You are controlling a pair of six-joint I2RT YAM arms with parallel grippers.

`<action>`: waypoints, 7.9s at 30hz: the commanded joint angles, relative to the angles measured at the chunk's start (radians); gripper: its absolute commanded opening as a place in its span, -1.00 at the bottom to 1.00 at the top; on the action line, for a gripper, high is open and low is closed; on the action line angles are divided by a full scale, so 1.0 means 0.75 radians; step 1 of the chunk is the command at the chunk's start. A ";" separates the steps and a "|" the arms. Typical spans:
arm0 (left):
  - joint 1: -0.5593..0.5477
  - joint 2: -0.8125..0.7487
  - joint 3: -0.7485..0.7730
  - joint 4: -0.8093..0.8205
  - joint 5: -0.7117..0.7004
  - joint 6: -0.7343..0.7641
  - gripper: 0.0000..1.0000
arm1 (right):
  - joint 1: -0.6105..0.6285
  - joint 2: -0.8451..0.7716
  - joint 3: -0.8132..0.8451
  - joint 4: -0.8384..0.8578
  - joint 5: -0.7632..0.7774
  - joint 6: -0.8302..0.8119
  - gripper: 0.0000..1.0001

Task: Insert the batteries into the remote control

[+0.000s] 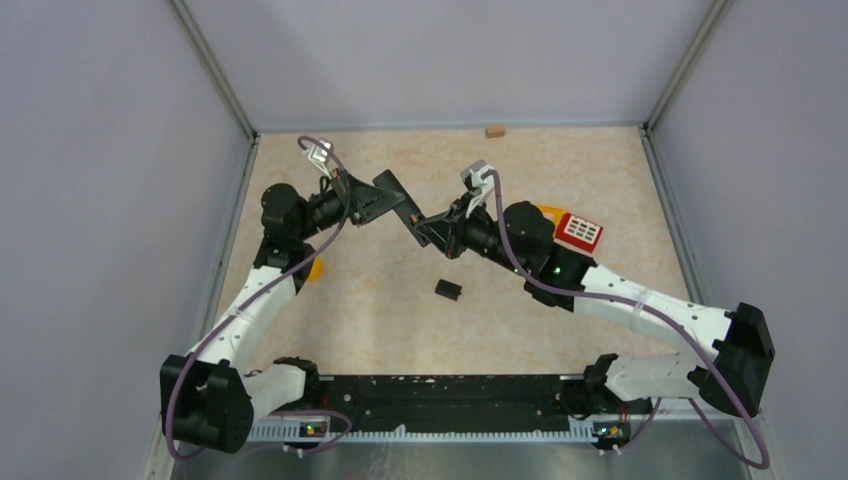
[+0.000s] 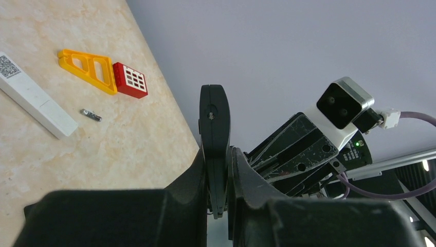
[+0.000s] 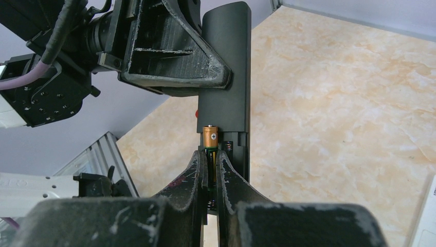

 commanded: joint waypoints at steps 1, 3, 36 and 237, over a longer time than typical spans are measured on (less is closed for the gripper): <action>-0.002 -0.030 -0.022 0.163 -0.027 -0.096 -1.00 | 0.015 -0.001 0.012 0.033 0.069 -0.016 -1.00; -0.002 -0.032 -0.033 0.185 -0.042 -0.119 -1.00 | 0.018 -0.009 0.000 0.032 0.081 -0.022 -0.99; 0.000 -0.030 -0.053 0.192 -0.049 -0.100 -1.00 | 0.021 -0.073 0.097 -0.086 0.040 0.036 -0.29; 0.037 -0.460 -0.244 -0.131 -0.074 0.628 -1.00 | -0.345 0.166 0.038 -0.759 0.280 0.070 -0.04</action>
